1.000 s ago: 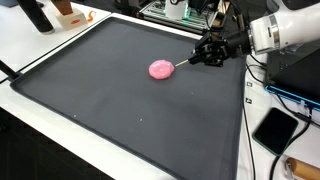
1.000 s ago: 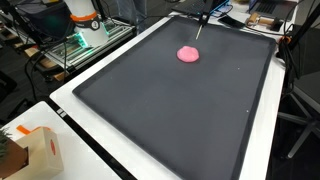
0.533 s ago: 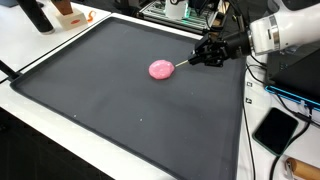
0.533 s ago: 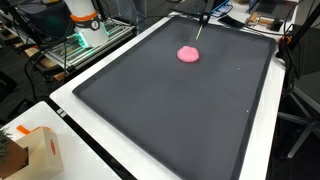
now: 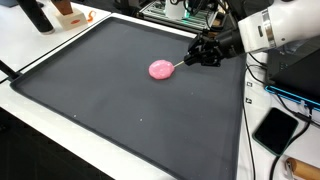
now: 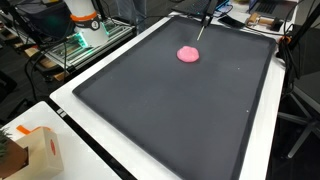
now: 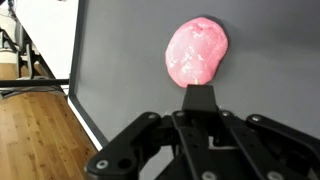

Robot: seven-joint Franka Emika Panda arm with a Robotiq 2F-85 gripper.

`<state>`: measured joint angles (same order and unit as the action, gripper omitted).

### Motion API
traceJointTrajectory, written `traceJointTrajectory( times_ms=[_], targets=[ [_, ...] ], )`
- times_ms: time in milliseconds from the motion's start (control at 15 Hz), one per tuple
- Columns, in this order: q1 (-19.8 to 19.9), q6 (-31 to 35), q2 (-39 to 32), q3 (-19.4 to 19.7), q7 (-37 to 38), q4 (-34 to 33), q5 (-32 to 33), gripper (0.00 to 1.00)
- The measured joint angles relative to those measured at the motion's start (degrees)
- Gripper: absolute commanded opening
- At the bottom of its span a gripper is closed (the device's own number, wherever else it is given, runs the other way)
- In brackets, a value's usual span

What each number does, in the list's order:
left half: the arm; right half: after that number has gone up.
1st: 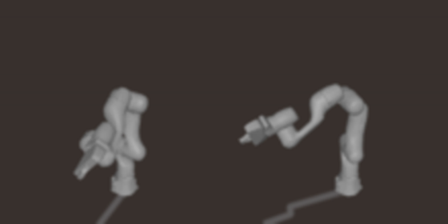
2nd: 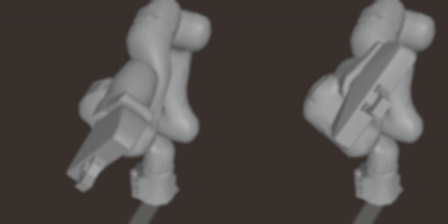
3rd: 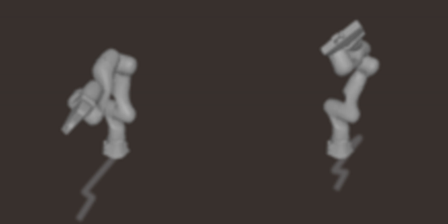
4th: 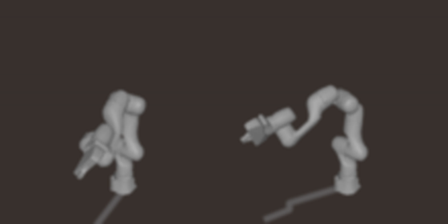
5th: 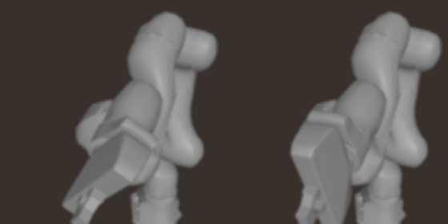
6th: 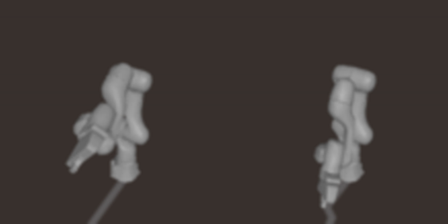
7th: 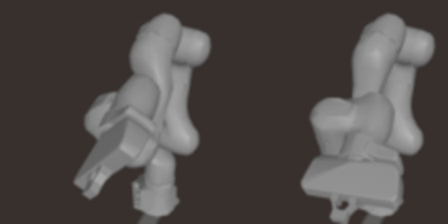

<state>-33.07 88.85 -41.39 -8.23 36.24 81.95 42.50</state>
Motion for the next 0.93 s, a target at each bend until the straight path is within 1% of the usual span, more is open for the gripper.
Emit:
traceJointTrajectory(
  times_ms=[400,933],
  targets=[
    [5.8,5.1,1.6,0.2,-2.7,-1.2,-7.5,0.04],
    [11.7,13.1,4.2,2.9,-4.7,-0.5,-17.0,0.04]
  ],
)
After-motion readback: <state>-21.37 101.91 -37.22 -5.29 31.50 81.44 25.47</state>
